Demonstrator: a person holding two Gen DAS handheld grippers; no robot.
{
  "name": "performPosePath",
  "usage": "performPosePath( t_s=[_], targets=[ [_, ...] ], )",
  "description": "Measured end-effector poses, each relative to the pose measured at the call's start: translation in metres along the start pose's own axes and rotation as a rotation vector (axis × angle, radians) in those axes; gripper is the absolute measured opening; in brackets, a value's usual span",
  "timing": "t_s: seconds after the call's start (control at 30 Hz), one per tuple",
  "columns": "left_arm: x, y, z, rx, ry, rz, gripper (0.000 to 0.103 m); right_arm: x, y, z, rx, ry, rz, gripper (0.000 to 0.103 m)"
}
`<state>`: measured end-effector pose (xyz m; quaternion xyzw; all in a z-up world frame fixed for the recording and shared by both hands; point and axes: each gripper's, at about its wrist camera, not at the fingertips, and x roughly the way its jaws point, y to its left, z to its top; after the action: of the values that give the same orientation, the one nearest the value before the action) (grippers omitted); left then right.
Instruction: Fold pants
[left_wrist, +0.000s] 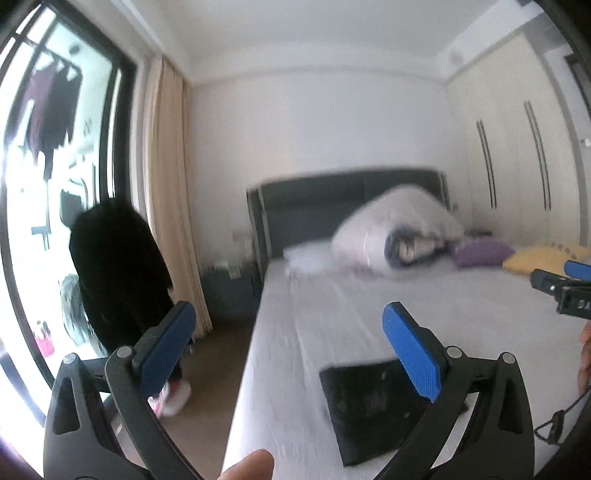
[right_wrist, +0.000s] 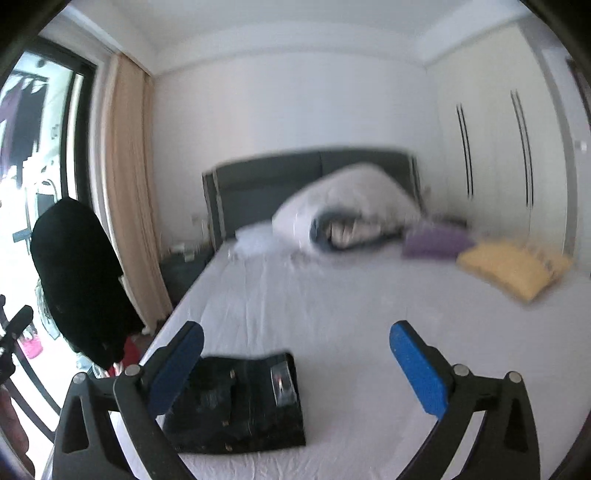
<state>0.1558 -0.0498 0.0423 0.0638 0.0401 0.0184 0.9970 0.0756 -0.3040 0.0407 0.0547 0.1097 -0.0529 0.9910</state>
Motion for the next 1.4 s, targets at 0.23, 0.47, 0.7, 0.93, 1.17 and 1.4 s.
performPosePath(
  t_s=[0.23,0.47,0.7,0.93,1.17,1.4],
  targets=[
    [-0.05,0.008,0.038,0.009,0.025,-0.048,0.103,-0.072,0.017,0.052,-0.031,-0.202,-0.077,0.103],
    [-0.045,0.0,0.029,-0.052,0.279,-0.144,0.103,-0.079,0.038,0.05,-0.071,-0.106,-0.085,0.103],
    [-0.006,-0.014,-0.041,-0.129,0.627,-0.126,0.103,-0.042,0.045,0.007,-0.116,0.154,-0.169,0.103],
    [0.006,-0.022,-0.088,-0.14,0.711,-0.124,0.103,-0.014,0.042,-0.028,-0.09,0.34,-0.167,0.103],
    [0.031,-0.025,-0.114,-0.137,0.729,-0.12,0.103,-0.009,0.058,-0.049,-0.118,0.398,-0.13,0.103],
    [0.032,-0.022,-0.117,-0.138,0.744,-0.118,0.103,-0.004,0.065,-0.064,-0.127,0.437,-0.108,0.103]
  ],
)
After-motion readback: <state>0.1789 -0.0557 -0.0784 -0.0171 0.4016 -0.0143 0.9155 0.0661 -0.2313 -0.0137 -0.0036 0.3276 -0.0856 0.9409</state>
